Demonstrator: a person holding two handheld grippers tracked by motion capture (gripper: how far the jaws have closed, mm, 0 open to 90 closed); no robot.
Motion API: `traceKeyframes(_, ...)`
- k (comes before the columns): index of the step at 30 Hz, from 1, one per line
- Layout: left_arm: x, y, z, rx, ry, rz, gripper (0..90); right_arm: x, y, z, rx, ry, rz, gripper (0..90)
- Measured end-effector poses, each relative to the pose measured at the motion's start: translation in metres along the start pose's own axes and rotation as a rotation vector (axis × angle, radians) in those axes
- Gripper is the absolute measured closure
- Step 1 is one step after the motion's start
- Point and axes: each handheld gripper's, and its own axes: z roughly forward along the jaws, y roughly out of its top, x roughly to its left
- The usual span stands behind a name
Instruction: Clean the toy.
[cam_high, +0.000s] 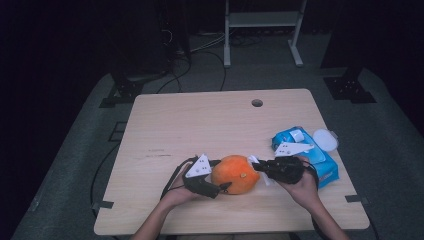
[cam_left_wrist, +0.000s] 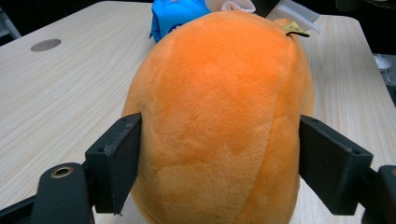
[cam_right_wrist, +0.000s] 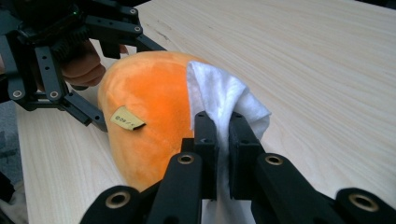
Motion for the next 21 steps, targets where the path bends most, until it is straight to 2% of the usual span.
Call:
traceKeyframes(2,0.000,-0.001,0.000,0.004,0.001,0.006,19.8,0.007,0.003,-0.001,-0.001,0.005,-0.019,83.5)
traceKeyframes(5,-0.001,-0.001,0.000,-0.004,0.002,0.001,19.8,0.021,0.010,-0.001,-0.024,0.074,-0.054,83.5)
traceKeyframes(7,-0.001,-0.001,0.000,-0.001,0.001,0.005,19.7,0.030,0.013,0.001,-0.011,0.077,-0.082,83.5)
traceKeyframes(9,-0.001,-0.002,-0.001,-0.003,-0.001,-0.002,19.7,0.028,0.012,0.003,-0.001,0.072,-0.089,83.5)
traceKeyframes(13,0.001,-0.002,-0.002,-0.002,-0.005,-0.011,19.7,0.004,0.002,-0.001,0.000,0.042,-0.016,83.5)
traceKeyframes(16,0.002,-0.003,-0.001,-0.007,-0.005,-0.016,19.6,-0.005,-0.005,-0.004,0.017,0.015,0.011,83.6)
traceKeyframes(19,0.000,-0.002,-0.001,0.004,0.002,-0.007,19.1,0.001,-0.002,-0.004,0.007,0.026,-0.006,83.5)
traceKeyframes(21,0.000,-0.002,0.000,-0.001,0.004,-0.008,19.1,0.014,0.006,-0.005,-0.023,0.071,-0.035,83.5)
